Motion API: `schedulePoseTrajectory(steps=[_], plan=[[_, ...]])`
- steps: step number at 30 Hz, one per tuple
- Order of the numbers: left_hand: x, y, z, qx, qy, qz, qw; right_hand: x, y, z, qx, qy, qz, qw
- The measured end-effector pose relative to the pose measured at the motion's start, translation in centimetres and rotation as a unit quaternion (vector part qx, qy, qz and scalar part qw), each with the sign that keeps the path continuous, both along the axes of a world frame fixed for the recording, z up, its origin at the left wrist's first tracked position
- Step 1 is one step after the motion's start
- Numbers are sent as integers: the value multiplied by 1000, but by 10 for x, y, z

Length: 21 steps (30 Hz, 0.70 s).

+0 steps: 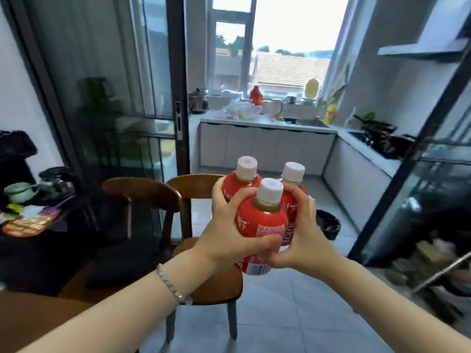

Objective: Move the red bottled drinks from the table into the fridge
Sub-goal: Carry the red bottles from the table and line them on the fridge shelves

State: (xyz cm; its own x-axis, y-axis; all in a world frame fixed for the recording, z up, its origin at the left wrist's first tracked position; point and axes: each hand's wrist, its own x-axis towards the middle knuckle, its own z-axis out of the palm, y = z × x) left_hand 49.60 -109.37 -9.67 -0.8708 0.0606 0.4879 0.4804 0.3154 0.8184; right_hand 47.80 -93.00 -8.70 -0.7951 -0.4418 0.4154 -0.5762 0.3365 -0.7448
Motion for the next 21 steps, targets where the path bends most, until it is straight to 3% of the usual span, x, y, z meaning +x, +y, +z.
schedulePoseTrajectory(steps=[6, 8, 15, 21], plan=[[-108, 152, 14, -12, 39, -181, 983, -44, 147, 12, -16, -4, -187, 982], [-126, 178, 17, -9, 52, -195, 979, -55, 170, 17, -1, -16, -218, 976], [-215, 387, 47, -27, 83, -396, 914, -85, 343, 36, -13, 22, -437, 899], [-225, 555, 51, -18, 94, -511, 854, -69, 479, 41, -6, 22, -551, 834]])
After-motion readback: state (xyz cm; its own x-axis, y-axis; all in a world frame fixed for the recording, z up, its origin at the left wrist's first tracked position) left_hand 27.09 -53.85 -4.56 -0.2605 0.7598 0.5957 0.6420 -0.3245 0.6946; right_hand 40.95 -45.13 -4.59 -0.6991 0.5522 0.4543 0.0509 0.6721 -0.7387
